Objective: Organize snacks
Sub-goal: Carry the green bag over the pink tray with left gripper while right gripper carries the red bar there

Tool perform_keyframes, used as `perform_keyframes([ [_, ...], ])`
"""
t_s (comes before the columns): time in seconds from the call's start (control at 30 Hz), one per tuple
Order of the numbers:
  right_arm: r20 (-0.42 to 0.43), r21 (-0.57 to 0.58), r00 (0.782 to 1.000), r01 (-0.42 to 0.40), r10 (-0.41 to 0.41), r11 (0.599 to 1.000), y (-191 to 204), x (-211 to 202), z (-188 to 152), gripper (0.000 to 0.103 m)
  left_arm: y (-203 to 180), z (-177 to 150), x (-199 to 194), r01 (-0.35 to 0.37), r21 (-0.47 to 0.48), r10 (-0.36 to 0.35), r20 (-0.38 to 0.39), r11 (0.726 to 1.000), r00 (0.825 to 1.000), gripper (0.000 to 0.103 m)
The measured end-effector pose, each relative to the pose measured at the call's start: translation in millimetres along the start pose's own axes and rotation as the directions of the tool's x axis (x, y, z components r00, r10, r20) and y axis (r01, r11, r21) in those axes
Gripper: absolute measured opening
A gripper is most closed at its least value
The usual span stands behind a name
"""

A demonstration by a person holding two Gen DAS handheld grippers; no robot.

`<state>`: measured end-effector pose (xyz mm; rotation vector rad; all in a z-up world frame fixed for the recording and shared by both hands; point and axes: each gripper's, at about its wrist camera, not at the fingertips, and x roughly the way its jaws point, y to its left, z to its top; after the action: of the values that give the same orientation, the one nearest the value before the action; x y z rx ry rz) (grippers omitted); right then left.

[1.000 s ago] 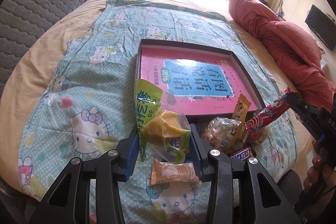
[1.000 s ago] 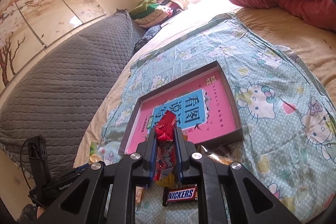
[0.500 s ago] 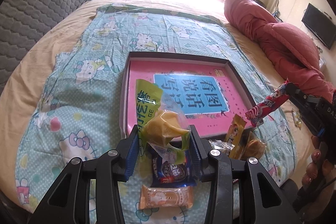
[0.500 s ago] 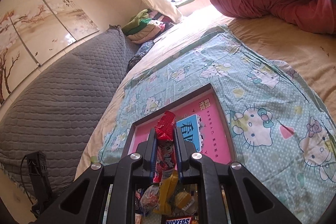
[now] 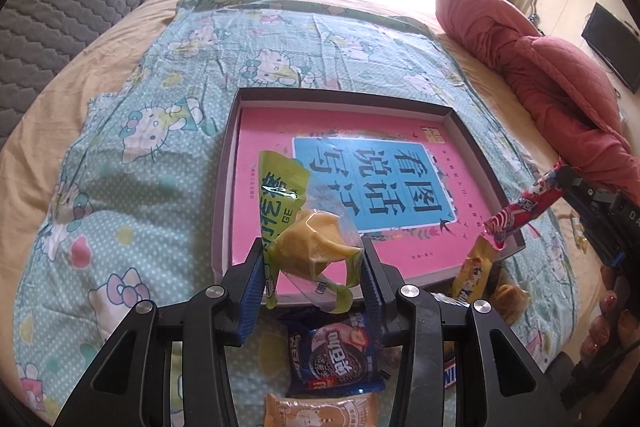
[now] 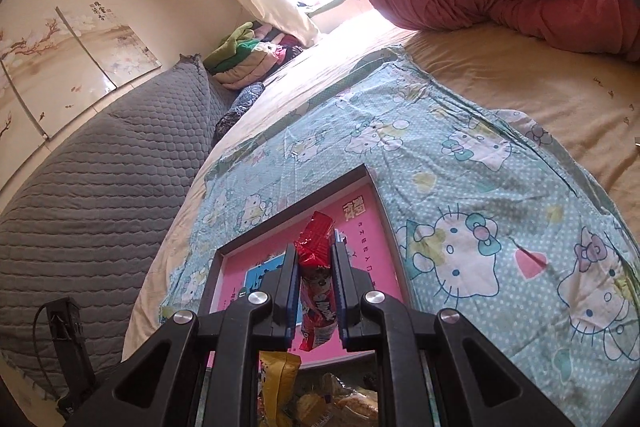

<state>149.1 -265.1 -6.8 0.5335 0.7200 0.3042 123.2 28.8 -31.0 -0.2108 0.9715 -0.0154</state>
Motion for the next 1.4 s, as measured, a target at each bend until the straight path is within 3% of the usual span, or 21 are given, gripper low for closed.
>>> perform_keyframes([
  [0.47, -0.071, -0.001, 0.996, 0.048, -0.048, 0.999, -11, 22, -19, 0.016, 3, -6, 24, 0.002, 0.01, -0.001, -0.022, 1.0, 1.0, 0.045],
  [0.9, -0.186, -0.029, 0.978, 0.086, -0.09, 0.996, -15, 45, -37, 0.017, 3, -4, 33, 0.008, 0.004, -0.008, -0.028, 1.0, 1.0, 0.045],
  [1.4, -0.184, -0.081, 0.967, 0.164, -0.176, 0.983, -16, 40, -41, 0.017, 6, -4, 41, 0.016, -0.006, -0.016, -0.033, 1.0, 0.999, 0.046],
])
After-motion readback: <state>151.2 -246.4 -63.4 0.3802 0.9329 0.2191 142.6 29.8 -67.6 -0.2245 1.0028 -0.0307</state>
